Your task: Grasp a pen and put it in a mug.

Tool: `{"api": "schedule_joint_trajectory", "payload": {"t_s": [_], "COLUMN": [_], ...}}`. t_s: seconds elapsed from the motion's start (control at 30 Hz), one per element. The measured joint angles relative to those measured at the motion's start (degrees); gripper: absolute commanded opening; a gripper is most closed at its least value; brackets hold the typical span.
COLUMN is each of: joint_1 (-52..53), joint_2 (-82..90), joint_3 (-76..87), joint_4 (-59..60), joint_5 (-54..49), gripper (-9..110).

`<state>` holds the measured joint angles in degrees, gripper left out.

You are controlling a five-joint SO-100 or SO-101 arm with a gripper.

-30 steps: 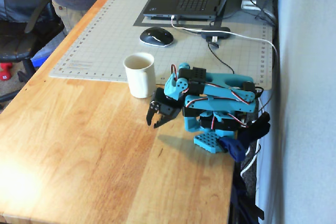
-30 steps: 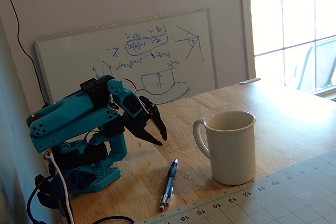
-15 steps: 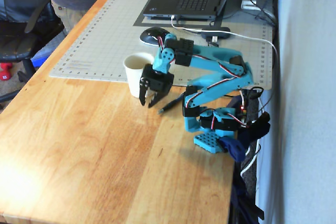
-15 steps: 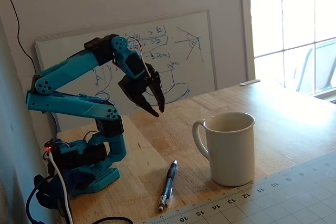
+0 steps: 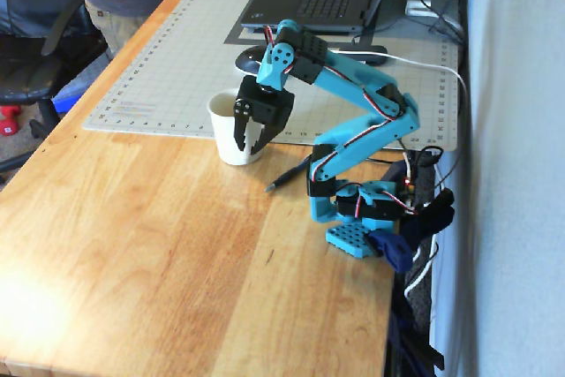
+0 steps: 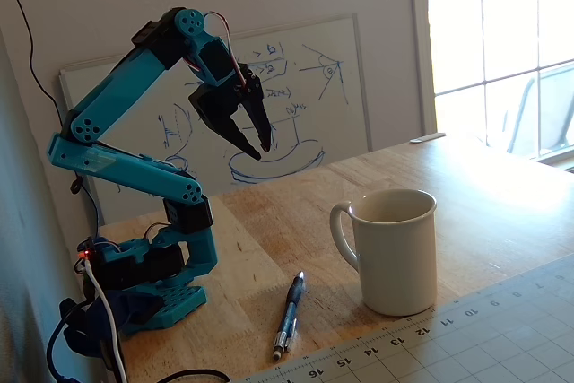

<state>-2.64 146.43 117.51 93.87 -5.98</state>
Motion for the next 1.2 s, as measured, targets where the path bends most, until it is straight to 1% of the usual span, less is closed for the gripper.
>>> {"api": "schedule_joint_trajectory", "payload": {"t_s": [0.13,0.2,0.47,0.63,0.8,1.03,1.2], "joint_1": [0.0,1.1,10.1,16.0,24.1,33.0,40.0], "joint_2": [0.0,0.0,0.0,0.0,-0.1,-0.1,-0.1], "joint_3": [-0.1,-0.1,1.5,3.3,3.6,4.8,10.7], "joint_4": [0.3,0.3,0.2,-4.6,-10.5,-12.7,-12.9], "joint_5": [0.3,2.0,15.9,22.2,23.1,23.1,23.1], "gripper": [5,5,5,5,5,6,14]}}
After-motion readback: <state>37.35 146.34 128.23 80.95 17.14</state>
